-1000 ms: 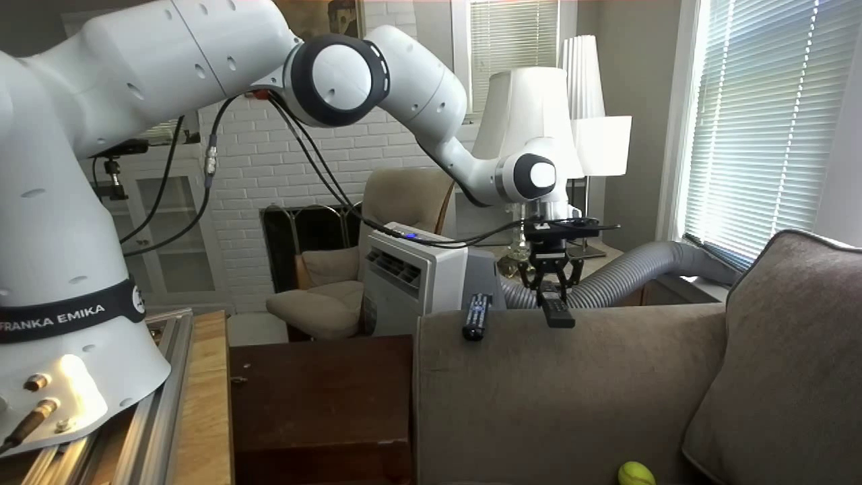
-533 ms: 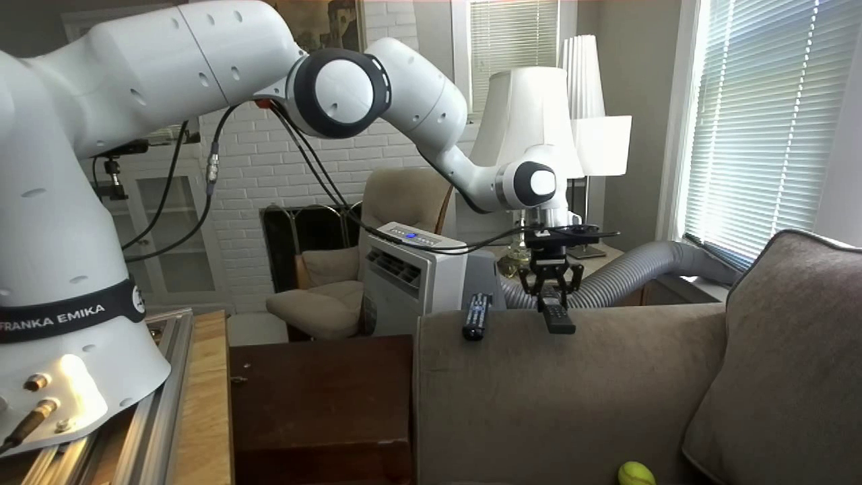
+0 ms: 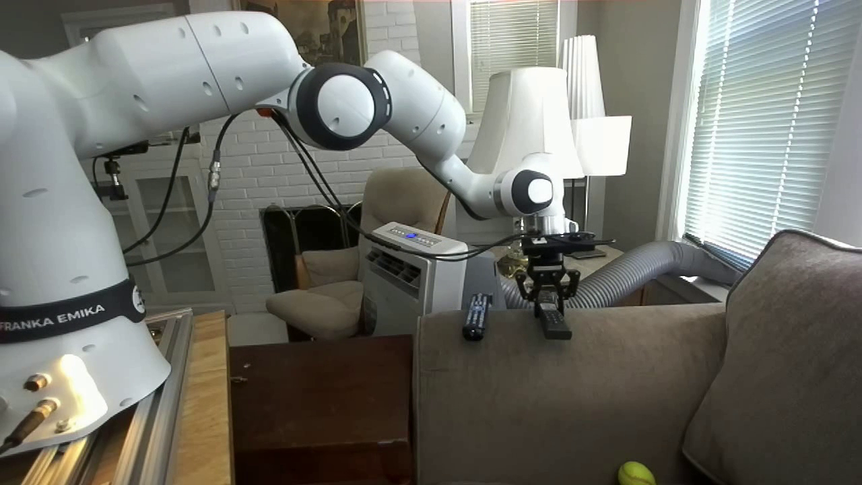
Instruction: Pick up the remote control from the table and place it on the left armrest of the sofa.
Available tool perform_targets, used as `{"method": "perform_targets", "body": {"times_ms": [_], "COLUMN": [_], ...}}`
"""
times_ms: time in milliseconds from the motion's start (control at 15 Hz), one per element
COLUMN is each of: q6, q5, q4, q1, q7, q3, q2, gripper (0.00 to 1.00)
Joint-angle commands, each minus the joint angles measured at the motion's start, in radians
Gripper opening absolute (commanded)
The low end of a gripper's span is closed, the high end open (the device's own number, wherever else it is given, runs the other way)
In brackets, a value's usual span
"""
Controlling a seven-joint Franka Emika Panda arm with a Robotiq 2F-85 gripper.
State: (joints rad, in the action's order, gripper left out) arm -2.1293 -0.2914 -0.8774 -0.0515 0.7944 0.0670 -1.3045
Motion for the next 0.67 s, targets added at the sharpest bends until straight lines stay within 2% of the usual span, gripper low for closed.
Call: {"method": "perform_targets", "body": {"times_ms": [0, 600], "q6": [0.021, 0.021], "q5": [0.045, 0.061], "q4": [0.067, 0.085], "q1": [0.016, 0.028], "q7": [-0.007, -0.018], "q3": [-0.011, -0.008], "q2": [-0.040, -0.057], "gripper": [0.28, 0.28]}}
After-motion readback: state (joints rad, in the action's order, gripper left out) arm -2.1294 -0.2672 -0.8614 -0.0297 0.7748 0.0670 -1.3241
